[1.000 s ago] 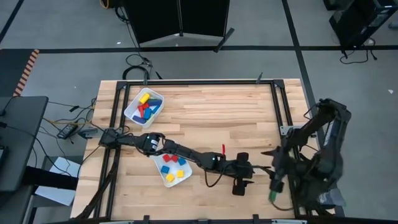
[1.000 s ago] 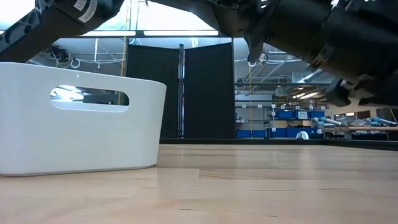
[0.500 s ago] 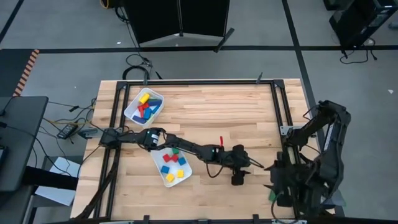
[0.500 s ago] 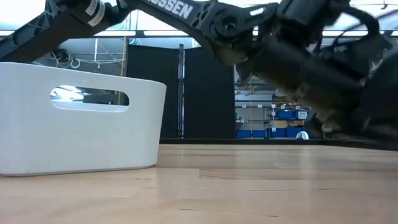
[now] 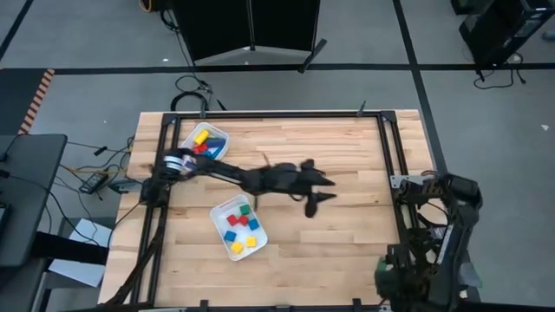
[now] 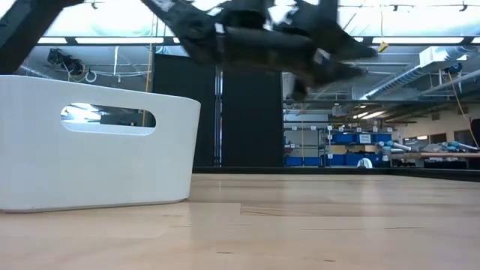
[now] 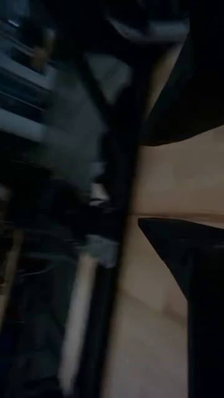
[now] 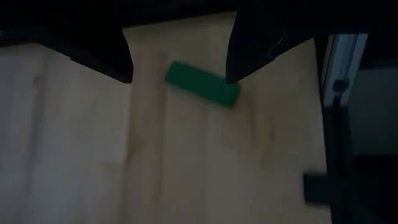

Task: Sort blocks by size
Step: Put the green large block into the top white bin

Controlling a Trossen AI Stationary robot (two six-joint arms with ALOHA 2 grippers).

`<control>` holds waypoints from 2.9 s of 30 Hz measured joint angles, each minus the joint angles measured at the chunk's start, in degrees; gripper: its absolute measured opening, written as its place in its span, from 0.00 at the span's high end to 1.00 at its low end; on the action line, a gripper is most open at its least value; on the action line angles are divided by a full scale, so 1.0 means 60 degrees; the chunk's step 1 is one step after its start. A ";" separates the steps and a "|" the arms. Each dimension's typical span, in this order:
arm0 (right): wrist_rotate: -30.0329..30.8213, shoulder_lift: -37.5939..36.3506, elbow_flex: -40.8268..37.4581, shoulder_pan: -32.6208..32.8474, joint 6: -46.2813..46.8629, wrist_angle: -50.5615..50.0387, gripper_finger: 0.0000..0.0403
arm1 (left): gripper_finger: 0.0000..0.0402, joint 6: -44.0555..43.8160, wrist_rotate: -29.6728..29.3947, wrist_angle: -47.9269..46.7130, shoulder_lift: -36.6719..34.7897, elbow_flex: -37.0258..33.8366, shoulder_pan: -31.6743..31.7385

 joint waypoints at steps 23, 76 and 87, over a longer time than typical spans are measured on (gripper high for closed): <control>-0.3019 0.1180 -0.1217 -0.1371 -0.6228 0.1748 0.36 | 0.48 0.0123 -0.0075 0.1121 -0.4791 -0.4596 -0.0819; 0.2267 -0.0510 -0.1694 -0.4443 -0.8873 0.3621 0.71 | 0.48 0.0356 -0.1511 -0.4460 -1.1516 -0.4759 -0.1446; 0.1310 -0.0524 -0.1668 -0.9668 -1.5462 1.4621 0.71 | 0.48 0.0140 -0.3151 -0.7420 -1.3909 -0.4763 -0.1648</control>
